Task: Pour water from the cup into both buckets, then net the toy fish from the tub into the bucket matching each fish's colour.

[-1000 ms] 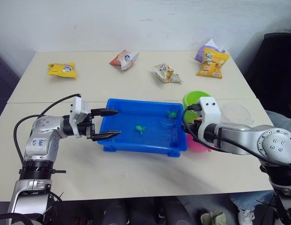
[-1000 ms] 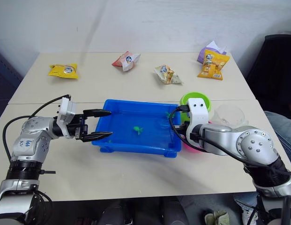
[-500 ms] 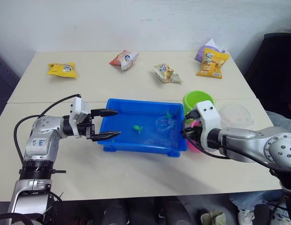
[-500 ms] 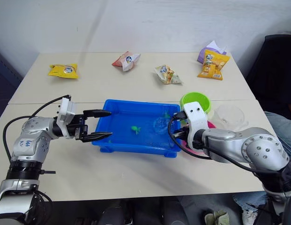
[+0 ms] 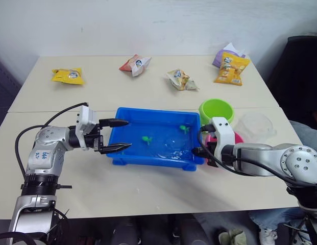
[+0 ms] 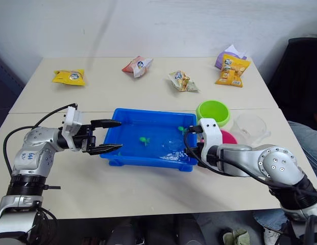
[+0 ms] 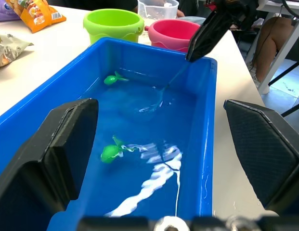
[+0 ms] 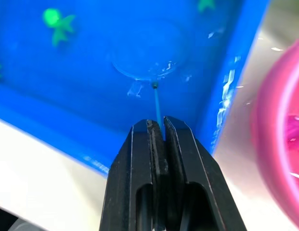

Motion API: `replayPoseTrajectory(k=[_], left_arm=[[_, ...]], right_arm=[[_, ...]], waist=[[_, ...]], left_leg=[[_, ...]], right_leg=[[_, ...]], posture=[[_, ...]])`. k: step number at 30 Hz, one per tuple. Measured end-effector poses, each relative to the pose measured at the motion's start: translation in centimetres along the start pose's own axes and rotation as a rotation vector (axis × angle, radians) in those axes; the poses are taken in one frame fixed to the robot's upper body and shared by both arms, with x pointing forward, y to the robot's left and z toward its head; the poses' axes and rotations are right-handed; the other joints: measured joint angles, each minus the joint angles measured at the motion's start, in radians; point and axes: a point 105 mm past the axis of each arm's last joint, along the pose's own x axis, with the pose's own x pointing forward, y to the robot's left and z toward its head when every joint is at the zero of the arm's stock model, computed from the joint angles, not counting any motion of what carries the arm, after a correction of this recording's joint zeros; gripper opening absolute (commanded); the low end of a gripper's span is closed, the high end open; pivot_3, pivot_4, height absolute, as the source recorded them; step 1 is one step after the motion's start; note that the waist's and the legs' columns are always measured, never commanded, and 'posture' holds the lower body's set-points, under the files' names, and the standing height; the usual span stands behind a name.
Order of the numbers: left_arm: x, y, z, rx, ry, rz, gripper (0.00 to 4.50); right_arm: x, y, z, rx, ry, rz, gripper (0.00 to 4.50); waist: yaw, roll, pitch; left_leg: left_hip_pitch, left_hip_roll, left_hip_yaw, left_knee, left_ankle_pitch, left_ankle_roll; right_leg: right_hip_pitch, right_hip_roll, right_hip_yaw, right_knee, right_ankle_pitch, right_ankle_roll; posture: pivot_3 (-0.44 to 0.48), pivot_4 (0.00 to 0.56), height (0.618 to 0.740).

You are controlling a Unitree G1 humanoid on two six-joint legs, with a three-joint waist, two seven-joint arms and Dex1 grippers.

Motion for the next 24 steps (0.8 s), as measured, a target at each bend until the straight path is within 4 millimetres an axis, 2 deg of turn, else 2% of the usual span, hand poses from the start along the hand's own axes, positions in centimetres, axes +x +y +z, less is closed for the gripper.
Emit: replayPoseTrajectory(k=[6, 14, 24], left_arm=[[0.0, 0.0, 0.0, 0.001, 0.0, 0.001, 4.48], [0.0, 0.0, 0.1, 0.004, 0.0, 0.002, 4.48], [0.0, -0.1, 0.1, 0.003, 0.001, -0.004, 4.48]], right_arm=[[0.2, -0.7, 0.8, 0.032, -0.019, -0.062, 0.0], [0.4, -0.9, 1.8, -0.018, -0.085, -0.106, 0.0], [-1.3, 0.7, 1.8, -0.179, -0.177, 0.002, 0.0]], waist=[[0.0, 0.0, 0.0], [0.0, 0.0, 0.0], [0.003, 0.0, 0.0]], left_leg=[[0.0, 0.0, 0.0, 0.0, 0.0, 0.0], [0.0, 0.0, 0.0, 0.0, 0.0, 0.0], [0.0, 0.0, 0.0, 0.0, 0.0, 0.0]], right_leg=[[0.0, 0.0, 0.0, 0.0, 0.0, 0.0], [0.0, 0.0, 0.0, 0.0, 0.0, 0.0], [0.0, 0.0, 0.0, 0.0, 0.0, 0.0]], posture=[[0.0, 0.15, 0.739], [0.0, 0.15, 0.739], [0.0, 0.15, 0.739]])
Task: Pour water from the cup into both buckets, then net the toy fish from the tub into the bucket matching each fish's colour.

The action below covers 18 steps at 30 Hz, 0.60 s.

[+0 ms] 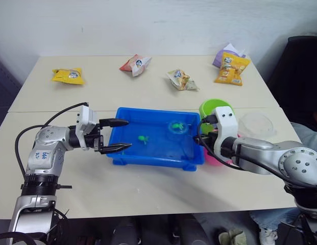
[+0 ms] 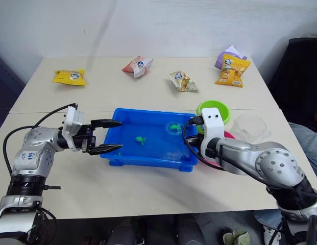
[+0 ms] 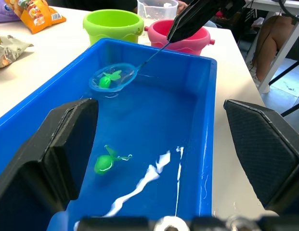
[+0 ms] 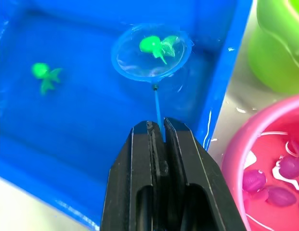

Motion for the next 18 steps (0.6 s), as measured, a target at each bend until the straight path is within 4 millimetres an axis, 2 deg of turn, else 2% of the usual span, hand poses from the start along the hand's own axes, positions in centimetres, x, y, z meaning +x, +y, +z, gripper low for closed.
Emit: replayPoseTrajectory(k=[3, 8, 13, 15, 18], left_arm=[[0.1, 0.0, 0.0, -0.001, 0.001, -0.004, 4.48], [0.2, 0.1, 0.1, -0.004, -0.004, -0.008, 4.48], [0.4, 0.1, 0.3, -0.009, -0.011, -0.018, 4.48], [0.6, 0.2, 0.5, -0.001, -0.015, -0.024, 4.48], [1.0, 0.4, 1.2, 0.022, -0.035, -0.031, 4.48]], right_arm=[[-0.7, 0.3, 0.1, -0.049, -0.031, 0.027, 0.0], [-2.1, -0.6, 0.2, -0.142, -0.087, 0.018, 0.0], [-3.5, -0.3, -0.8, -0.263, -0.107, 0.074, 0.0], [-3.8, -0.5, -1.0, -0.266, -0.133, 0.07, 0.0], [-4.6, -1.6, -0.1, -0.228, -0.211, 0.034, 0.0]], waist=[[0.0, 0.0, 0.0], [0.002, 0.0, 0.0], [0.003, 0.0, 0.0], [0.003, 0.0, 0.0], [0.004, 0.0, 0.0]], left_leg=[[0.0, 0.0, 0.0, 0.0, 0.0, 0.0], [0.0, 0.0, 0.0, 0.0, 0.0, 0.0], [0.0, 0.0, 0.0, 0.0, 0.0, 0.0], [0.0, 0.0, 0.0, 0.0, 0.0, 0.0], [0.0, -0.001, 0.0, 0.0, 0.0, 0.0]], right_leg=[[0.0, 0.0, 0.0, 0.0, 0.0, 0.0], [0.0, 0.0, 0.0, 0.0, 0.0, 0.0], [0.001, 0.001, 0.0, -0.001, 0.0, 0.0], [0.001, 0.001, 0.0, 0.0, 0.0, 0.0], [0.001, 0.001, 0.0, 0.0, 0.001, 0.001]], posture=[[0.0, 0.15, 0.739], [0.0, 0.15, 0.739], [0.0, 0.15, 0.739], [0.0, 0.15, 0.739], [0.0, 0.15, 0.739]])
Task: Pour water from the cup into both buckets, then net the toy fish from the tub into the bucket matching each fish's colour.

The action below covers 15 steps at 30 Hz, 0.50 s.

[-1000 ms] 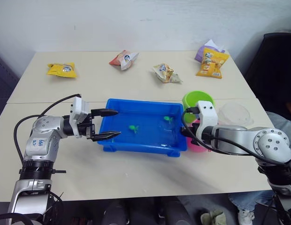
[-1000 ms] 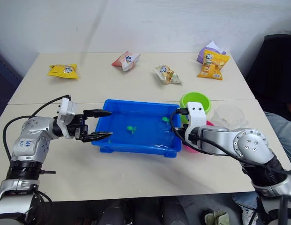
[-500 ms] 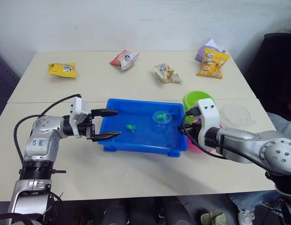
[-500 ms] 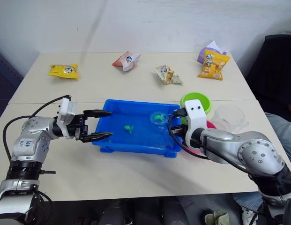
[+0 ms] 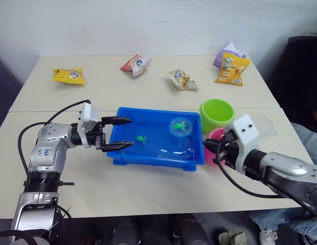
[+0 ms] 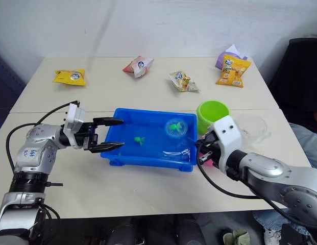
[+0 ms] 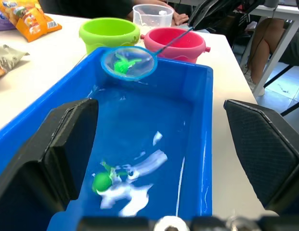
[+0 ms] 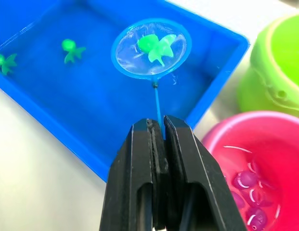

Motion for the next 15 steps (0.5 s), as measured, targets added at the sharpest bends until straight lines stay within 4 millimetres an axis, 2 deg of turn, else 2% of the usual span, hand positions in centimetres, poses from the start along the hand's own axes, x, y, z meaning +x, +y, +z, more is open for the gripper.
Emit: replayPoseTrajectory(k=[5, 8, 11, 15], left_arm=[[1.3, 0.3, 1.2, 0.021, -0.065, -0.006, 4.48], [2.0, 0.6, 2.0, 0.033, -0.092, -0.011, 4.48], [2.4, 0.8, 2.6, 0.04, -0.108, -0.012, 4.48], [2.5, 0.9, 2.6, 0.025, -0.115, -0.008, 4.48]], right_arm=[[-1.7, -1.9, 1.3, -0.025, -0.061, -0.047, 0.0], [-2.0, -2.9, 1.8, -0.042, -0.087, -0.071, 0.0], [-2.3, -5.6, 2.0, -0.083, -0.097, -0.168, 0.0], [-3.2, -9.7, 2.0, -0.262, -0.033, -0.307, 0.0]], waist=[[0.001, 0.0, 0.0], [0.0, 0.0, 0.0], [0.0, 0.0, 0.0], [0.0, 0.001, 0.001]], left_leg=[[0.0, 0.0, 0.0, 0.0, 0.0, 0.0], [0.0, 0.0, 0.0, 0.0, 0.0, 0.0], [0.001, 0.0, 0.001, 0.0, 0.0, 0.0], [0.001, 0.0, 0.001, 0.0, 0.0, 0.0]], right_leg=[[0.0, 0.001, 0.0, 0.0, 0.0, 0.0], [0.001, 0.003, 0.001, 0.0, 0.0, 0.0], [0.0, 0.003, 0.002, 0.0, 0.0, 0.0], [0.0, 0.004, 0.002, 0.0, 0.0, 0.001]], posture=[[0.0, 0.15, 0.739], [0.0, 0.15, 0.739], [0.0, 0.15, 0.739], [0.0, 0.15, 0.739]])
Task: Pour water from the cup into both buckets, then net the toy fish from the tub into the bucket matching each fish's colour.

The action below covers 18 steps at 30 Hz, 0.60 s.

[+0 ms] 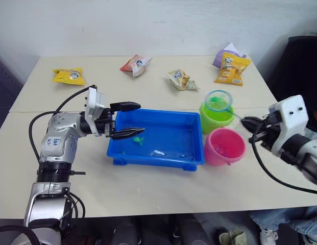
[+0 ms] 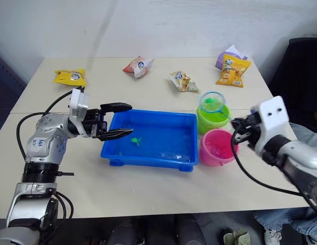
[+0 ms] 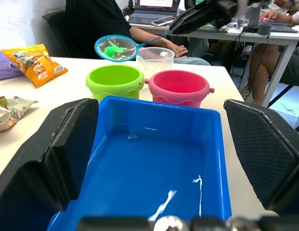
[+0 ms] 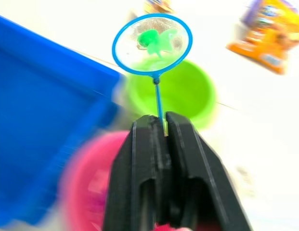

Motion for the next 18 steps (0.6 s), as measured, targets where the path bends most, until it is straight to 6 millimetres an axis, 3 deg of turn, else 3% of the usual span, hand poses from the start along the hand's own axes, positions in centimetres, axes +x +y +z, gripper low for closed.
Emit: replayPoseTrajectory(k=[6, 14, 18], left_arm=[[0.4, 0.0, -0.2, -0.015, -0.015, 0.001, 4.48], [0.2, -0.1, -0.7, -0.047, -0.009, 0.02, 4.48], [0.4, -0.2, -1.0, -0.064, -0.009, 0.018, 4.48]], right_arm=[[1.3, -2.0, -0.6, -0.27, -0.003, -0.057, 0.0], [2.1, -2.4, -1.5, -0.647, -0.037, -0.075, 0.0], [2.7, -1.7, -2.1, -0.822, -0.075, -0.073, 0.0]], waist=[[-0.001, 0.001, 0.0], [-0.001, 0.001, 0.001], [-0.001, 0.001, 0.001]], left_leg=[[0.001, 0.0, 0.001, 0.0, 0.0, -0.001], [0.001, 0.0, 0.002, 0.0, 0.001, -0.001], [0.002, 0.0, 0.002, 0.0, 0.001, -0.002]], right_leg=[[0.0, 0.0, 0.0, 0.001, 0.0, 0.0], [0.0, 0.001, 0.0, 0.001, 0.0, 0.0], [0.0, 0.001, 0.0, 0.002, 0.0, 0.0]], posture=[[0.0, 0.15, 0.739], [0.0, 0.15, 0.739], [0.0, 0.15, 0.739]])
